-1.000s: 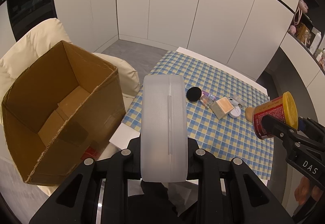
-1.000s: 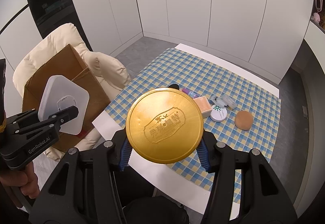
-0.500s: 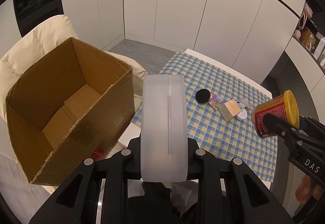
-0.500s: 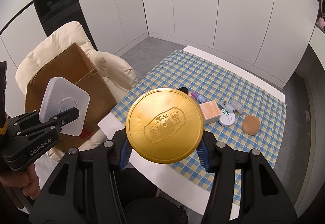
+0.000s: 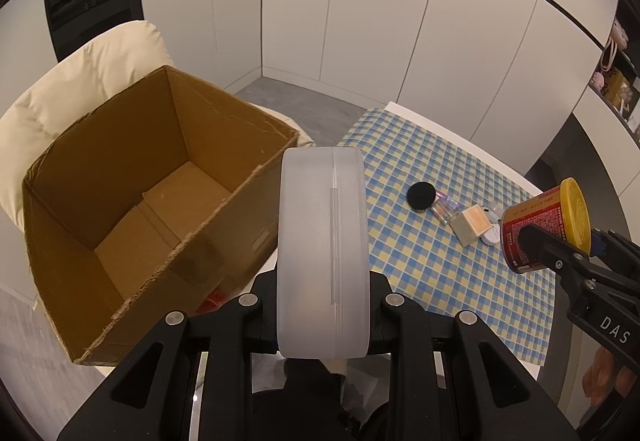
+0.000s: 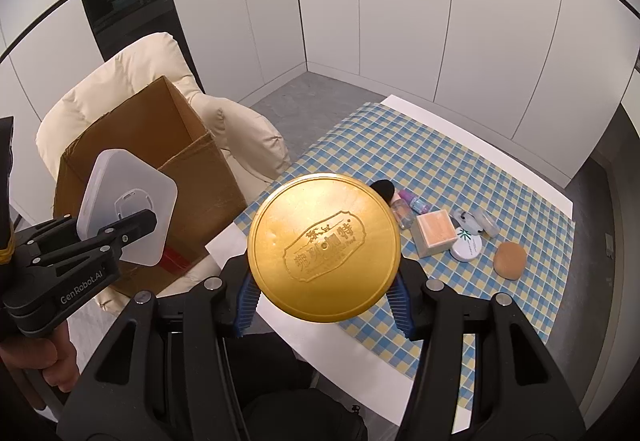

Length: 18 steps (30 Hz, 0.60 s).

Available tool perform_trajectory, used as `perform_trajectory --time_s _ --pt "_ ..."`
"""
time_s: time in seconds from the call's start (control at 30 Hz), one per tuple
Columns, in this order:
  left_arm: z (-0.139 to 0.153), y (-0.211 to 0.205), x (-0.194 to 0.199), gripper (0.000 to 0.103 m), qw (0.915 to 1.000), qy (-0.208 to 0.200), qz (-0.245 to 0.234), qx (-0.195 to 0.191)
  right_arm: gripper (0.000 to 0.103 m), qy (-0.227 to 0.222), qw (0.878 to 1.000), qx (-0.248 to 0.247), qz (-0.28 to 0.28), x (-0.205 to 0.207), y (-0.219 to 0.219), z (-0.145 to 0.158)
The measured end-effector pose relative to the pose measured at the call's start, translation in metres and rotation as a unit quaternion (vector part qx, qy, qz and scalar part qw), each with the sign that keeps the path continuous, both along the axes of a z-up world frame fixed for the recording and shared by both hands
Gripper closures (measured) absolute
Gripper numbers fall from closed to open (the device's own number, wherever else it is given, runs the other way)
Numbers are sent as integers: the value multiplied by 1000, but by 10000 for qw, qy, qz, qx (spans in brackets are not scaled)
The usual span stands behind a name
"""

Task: Organize objects

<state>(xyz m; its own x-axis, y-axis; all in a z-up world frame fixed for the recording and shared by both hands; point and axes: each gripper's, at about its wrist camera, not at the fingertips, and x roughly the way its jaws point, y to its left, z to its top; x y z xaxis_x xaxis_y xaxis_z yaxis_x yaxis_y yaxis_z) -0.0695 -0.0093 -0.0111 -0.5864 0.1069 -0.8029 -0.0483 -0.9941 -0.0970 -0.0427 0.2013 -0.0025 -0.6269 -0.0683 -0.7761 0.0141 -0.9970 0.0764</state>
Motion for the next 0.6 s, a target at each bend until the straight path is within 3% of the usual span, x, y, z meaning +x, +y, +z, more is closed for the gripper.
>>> perform_trajectory --time_s 0.6 --pt "-6 -38 -1 78 9994 18 334 -20 47 30 9995 39 315 -21 -42 0"
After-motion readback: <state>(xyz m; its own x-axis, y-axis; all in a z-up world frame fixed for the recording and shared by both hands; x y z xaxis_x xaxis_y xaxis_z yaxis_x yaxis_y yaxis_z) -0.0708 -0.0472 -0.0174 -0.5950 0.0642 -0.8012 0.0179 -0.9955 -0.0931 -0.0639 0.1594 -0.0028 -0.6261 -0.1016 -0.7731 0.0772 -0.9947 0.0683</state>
